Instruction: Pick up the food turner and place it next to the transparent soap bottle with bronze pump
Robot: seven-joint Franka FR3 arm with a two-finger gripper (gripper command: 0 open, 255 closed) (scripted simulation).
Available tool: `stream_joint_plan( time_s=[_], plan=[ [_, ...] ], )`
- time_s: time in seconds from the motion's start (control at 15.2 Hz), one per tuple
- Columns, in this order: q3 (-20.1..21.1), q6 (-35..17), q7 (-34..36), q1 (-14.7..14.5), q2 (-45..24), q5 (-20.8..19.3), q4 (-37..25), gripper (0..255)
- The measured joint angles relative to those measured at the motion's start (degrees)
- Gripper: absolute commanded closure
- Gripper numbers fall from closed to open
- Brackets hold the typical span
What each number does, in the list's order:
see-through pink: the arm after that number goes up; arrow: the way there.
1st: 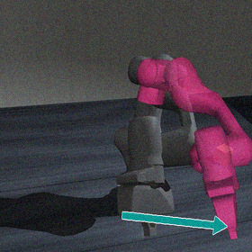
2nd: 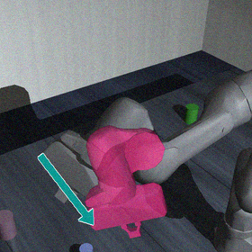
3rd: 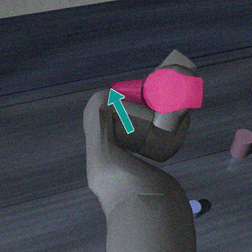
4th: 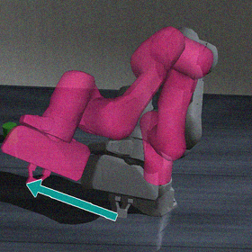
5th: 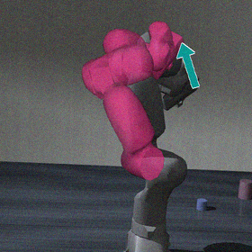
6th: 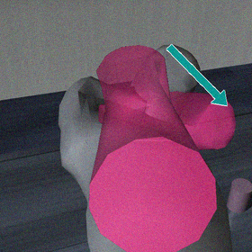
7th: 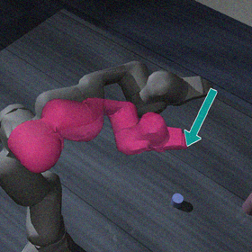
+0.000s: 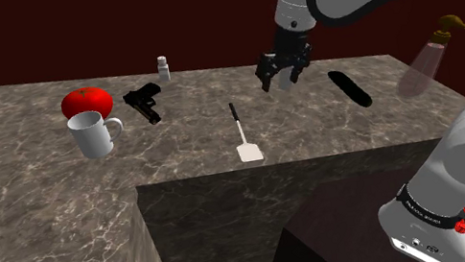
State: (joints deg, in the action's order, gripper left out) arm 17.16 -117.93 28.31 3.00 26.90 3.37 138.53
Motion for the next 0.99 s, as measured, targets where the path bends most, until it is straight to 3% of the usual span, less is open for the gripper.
stream_joint_plan(
  time_s=[0.26,0.66,0.99],
  plan=[
    [3.9,-5.0,9.3,1.5,-8.1,-0.6,-2.0,0],
    [8.3,-11.1,24.6,3.3,-22.4,-5.2,-7.9,0],
    [8.5,-14.6,28.1,3.5,-26.8,-7.5,-8.1,0]
  ],
)
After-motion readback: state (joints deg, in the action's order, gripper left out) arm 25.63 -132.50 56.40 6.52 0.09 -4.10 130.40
